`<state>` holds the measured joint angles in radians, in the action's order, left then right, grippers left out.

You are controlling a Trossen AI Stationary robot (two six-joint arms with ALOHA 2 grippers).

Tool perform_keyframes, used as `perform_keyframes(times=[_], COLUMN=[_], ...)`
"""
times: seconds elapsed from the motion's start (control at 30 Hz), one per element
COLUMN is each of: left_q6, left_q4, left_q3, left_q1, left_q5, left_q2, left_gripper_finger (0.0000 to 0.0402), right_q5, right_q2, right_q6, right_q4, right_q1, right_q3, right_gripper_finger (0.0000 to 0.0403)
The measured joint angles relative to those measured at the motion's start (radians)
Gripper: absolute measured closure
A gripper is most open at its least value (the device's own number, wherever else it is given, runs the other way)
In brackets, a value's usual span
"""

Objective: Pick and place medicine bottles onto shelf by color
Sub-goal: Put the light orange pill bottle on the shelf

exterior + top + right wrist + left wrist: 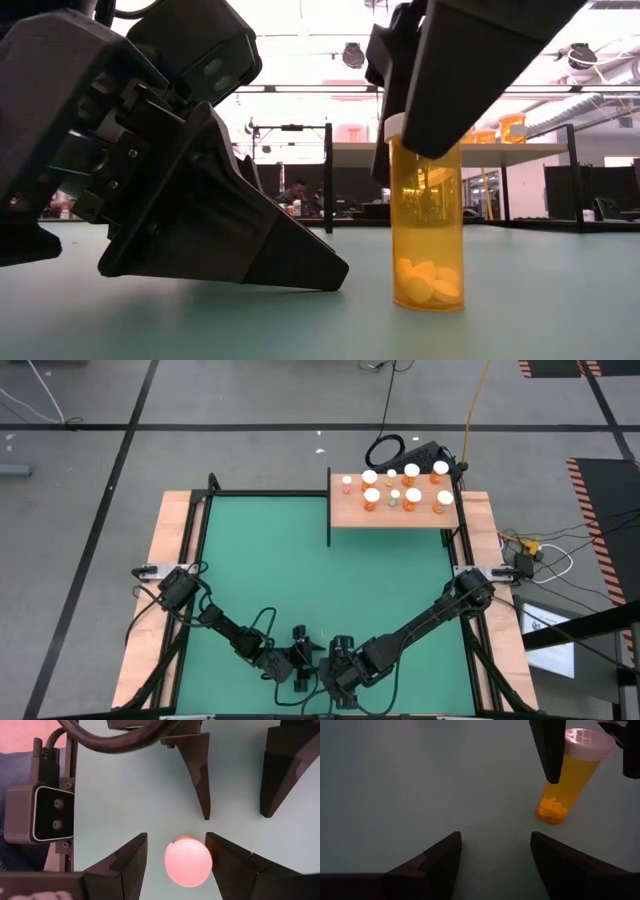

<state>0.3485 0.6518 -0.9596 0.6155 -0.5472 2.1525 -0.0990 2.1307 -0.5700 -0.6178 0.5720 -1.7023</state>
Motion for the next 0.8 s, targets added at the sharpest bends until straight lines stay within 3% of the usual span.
perform_keyframes(times=[0.2,0.57,0.8], left_q6=[0.0,0.0,-0.004], left_q4=[0.0,0.0,-0.004], left_q3=[0.0,0.0,0.0], left_q1=[0.0,0.0,0.0], left_q5=[0.0,0.0,0.0], left_q2=[0.0,0.0,0.0], left_gripper_finger=[0.0158,0.0158,0.0158], right_q5=[0.019,0.052,0.024], right_q2=[0.0,0.0,-0.05], right_q6=[0.0,0.036,0.08], right_q4=[-0.001,-0.004,-0.099], right_q1=[-0.003,-0.015,-0.036], right_q3=[0.0,0.0,-0.001], right_gripper_finger=[0.0216,0.028,0.0286])
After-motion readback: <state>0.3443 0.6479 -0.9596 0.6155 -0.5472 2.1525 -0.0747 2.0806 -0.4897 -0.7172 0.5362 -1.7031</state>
